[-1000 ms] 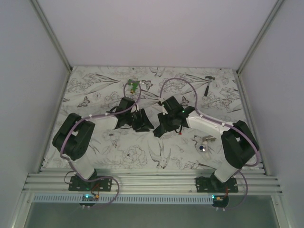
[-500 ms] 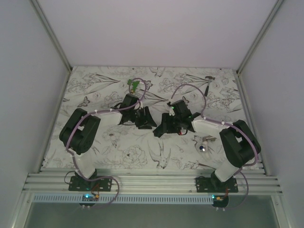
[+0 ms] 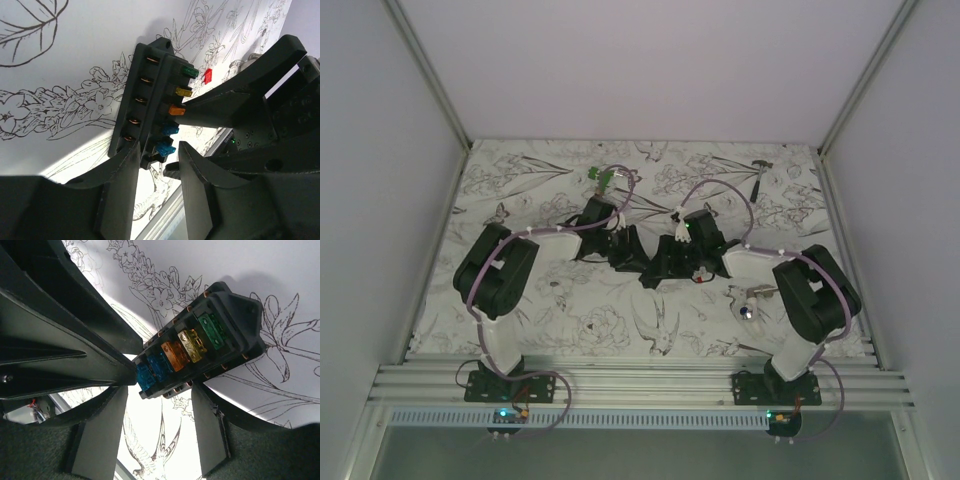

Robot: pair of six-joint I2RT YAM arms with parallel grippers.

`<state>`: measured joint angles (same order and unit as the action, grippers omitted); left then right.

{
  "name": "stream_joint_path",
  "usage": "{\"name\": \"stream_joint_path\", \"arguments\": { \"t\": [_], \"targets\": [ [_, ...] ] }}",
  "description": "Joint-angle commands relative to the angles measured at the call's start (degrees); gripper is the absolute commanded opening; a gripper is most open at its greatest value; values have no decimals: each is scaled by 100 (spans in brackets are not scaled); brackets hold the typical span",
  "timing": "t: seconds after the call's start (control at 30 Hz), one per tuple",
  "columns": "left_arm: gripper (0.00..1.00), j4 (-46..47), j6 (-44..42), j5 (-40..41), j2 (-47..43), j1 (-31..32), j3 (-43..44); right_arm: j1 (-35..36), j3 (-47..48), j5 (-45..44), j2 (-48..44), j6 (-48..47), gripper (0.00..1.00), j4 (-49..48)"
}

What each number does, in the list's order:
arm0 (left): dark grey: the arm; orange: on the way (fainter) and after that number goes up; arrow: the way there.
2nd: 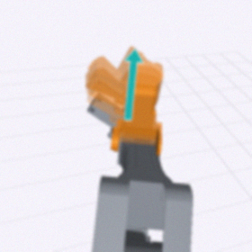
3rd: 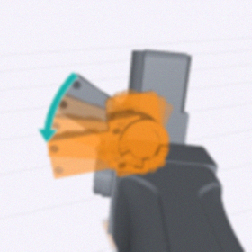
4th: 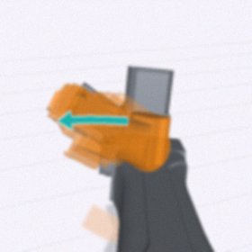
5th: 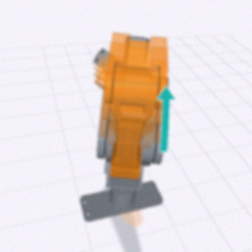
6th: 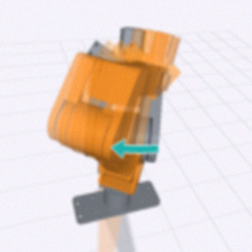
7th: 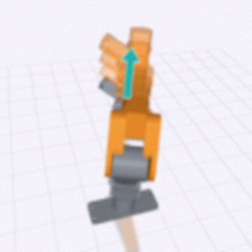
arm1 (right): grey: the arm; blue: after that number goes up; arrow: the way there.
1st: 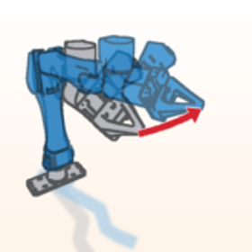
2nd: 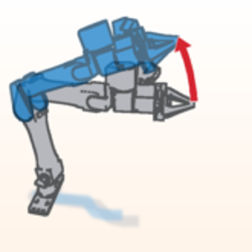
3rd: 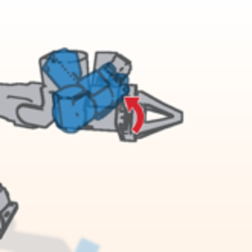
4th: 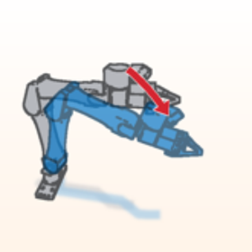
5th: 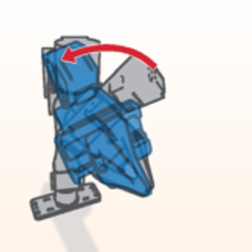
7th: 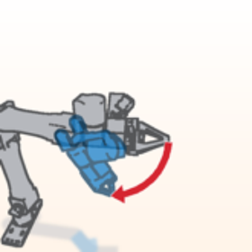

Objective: Snap on the fuse box
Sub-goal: Install the fuse at the fuse box base.

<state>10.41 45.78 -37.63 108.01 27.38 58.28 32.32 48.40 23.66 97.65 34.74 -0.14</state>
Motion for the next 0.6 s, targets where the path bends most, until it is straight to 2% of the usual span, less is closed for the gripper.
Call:
{"name": "stream_joint_path", "arguments": {
  "t": [0.0,0.2,0.4,0.57],
  "targets": [
    [39,-65,122,-285,-51,97,-212,-83,181,369,145,-170,58,-448],
    [39,-4,247,-96,-394,110,-573,-276,149,611,90,-425,57,-377],
    [40,-5,186,-15,-500,101,-564,-470,-229,729,-131,-120,57,-766],
    [40,-6,190,-104,-441,100,-488,-472,-367,801,-47,103,54,-1006]
  ]
}}
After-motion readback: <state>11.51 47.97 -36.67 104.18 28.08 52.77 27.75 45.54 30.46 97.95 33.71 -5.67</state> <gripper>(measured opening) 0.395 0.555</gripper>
